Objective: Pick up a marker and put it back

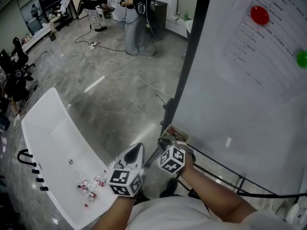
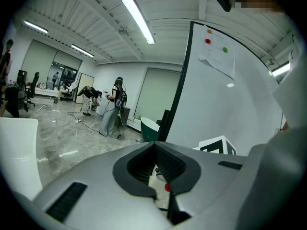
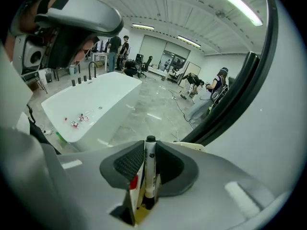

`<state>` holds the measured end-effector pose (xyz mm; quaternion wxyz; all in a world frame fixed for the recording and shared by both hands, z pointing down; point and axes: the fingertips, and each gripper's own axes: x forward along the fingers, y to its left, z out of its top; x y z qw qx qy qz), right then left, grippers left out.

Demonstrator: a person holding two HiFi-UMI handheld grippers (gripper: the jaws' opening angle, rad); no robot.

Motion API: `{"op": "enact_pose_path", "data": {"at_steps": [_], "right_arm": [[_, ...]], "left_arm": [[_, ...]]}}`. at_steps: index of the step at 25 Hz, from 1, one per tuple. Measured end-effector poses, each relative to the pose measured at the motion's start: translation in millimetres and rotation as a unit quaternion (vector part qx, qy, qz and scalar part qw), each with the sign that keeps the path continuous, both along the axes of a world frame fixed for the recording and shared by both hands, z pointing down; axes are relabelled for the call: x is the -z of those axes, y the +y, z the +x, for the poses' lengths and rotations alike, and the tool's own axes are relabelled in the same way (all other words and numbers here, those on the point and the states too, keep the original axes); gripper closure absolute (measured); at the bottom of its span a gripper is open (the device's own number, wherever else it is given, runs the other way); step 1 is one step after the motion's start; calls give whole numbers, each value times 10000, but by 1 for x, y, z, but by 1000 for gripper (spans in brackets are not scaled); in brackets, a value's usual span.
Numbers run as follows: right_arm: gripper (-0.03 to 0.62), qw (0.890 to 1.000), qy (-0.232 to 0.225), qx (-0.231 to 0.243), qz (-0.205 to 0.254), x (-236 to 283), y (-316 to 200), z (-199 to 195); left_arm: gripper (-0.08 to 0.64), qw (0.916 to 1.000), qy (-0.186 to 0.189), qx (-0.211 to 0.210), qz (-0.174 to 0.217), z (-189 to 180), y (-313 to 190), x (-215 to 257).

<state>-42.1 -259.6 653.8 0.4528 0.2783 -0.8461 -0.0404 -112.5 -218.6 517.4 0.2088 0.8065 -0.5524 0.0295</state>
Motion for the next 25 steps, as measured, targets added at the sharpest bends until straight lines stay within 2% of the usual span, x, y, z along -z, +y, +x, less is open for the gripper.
{"op": "enact_pose_path", "data": {"at_steps": [8,13,17,21,25], "right_arm": [[525,9980,-446,-72,443,36,4,8],[525,9904,-1100,-225,801,83,9,20],[525,9731,-2063,-509,891,133,13,34],[525,9449,-2957,-1024,960,177,12,60],[525,9214,-3449,-1377,1142,203,19,78]], "left_arm": [[555,9999,-14,-127,77,4,4,6],[555,9995,-27,-258,187,13,5,16],[555,9986,-46,-416,323,23,2,29],[555,9972,-53,-576,470,34,-4,41],[555,9958,-38,-711,583,45,-10,50]]}}
